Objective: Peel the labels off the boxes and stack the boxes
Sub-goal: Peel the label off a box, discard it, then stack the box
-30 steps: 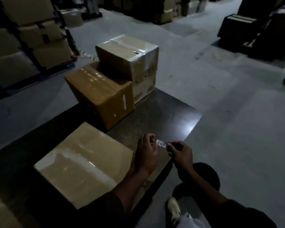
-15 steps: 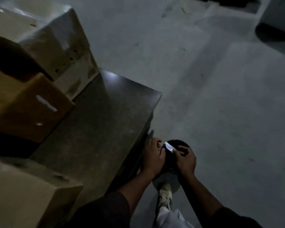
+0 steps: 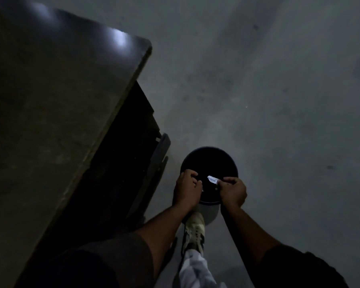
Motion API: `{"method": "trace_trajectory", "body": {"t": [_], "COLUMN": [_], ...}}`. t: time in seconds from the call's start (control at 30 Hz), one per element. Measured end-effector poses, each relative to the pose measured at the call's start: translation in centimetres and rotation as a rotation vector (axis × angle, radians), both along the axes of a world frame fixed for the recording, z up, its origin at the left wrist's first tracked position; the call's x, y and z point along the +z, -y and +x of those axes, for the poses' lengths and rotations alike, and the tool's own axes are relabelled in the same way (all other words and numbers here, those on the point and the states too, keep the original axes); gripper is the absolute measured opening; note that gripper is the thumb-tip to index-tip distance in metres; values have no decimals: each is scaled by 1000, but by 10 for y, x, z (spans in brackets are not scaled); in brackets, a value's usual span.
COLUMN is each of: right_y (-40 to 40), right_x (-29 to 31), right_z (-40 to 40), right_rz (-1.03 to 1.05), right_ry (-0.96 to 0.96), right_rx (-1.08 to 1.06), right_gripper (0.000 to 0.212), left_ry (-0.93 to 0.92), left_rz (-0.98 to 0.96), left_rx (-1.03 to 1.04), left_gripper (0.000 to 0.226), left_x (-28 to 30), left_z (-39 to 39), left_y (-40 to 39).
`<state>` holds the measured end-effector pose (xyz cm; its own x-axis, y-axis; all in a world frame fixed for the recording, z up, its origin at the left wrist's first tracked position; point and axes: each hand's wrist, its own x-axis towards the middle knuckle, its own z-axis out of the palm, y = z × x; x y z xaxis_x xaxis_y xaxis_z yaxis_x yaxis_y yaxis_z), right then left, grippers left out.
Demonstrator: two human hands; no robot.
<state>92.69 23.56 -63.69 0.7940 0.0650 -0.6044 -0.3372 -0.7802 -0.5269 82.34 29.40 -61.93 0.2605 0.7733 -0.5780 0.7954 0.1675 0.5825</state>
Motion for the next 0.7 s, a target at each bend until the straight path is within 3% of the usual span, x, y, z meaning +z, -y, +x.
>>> {"method": "trace_trajectory", "body": {"t": [0.17, 0.37, 0.53, 0.7], "right_y": [-6, -12, -13, -27], "right_x": [-54, -77, -70, -27], "right_z": [12, 17, 12, 0], "right_rz": [-63, -97, -30, 109], "right_ry": [-15, -16, -49, 2], "right_rx": [63, 138, 198, 265], "right_gripper": [11, 15, 14, 15], "left_ry": [-39, -4, 8, 53], "left_rz": [-25, 17, 24, 40], "left_rx": [28, 39, 69, 126], "left_gripper": [23, 20, 20, 19], "left_x": [-46, -61, -55, -20], "left_z": [9, 17, 19, 17], "left_y": [-3, -10, -10, -13]}}
